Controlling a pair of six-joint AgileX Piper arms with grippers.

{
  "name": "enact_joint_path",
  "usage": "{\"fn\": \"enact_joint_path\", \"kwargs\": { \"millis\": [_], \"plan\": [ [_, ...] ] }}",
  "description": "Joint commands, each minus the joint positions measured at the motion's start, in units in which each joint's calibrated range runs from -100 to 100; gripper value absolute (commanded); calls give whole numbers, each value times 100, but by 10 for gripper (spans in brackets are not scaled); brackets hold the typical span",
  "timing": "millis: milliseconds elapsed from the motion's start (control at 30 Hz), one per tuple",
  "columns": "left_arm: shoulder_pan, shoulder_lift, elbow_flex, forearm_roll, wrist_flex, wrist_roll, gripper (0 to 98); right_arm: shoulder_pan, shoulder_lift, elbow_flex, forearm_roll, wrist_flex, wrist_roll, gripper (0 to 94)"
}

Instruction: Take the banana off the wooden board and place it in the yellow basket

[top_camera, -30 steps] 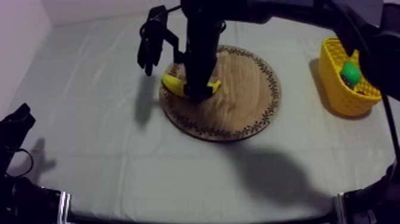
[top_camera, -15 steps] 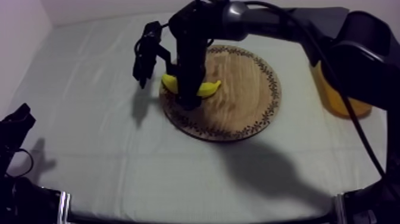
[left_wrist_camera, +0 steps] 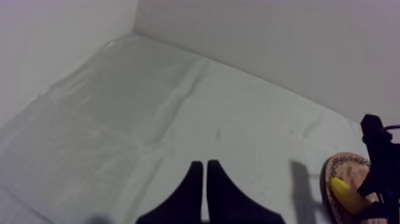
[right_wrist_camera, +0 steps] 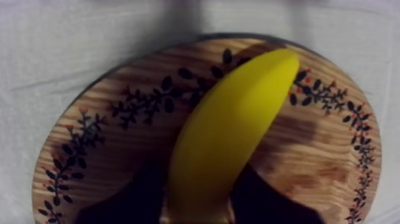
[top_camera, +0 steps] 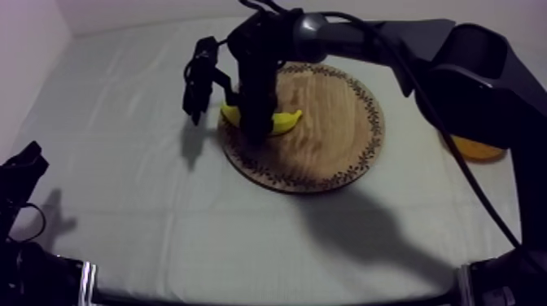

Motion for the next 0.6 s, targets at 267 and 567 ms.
{"fn": "enact_joint_path", "kwargs": {
  "millis": [267,567],
  "plan": [
    [-2,2,-2,-1,-1,-1,1,-5,-132,47,22,-44,-38,119],
    [-2,2,-2,-1,-1,-1,1,47,-1023,328,39,79,9,121]
  ]
}}
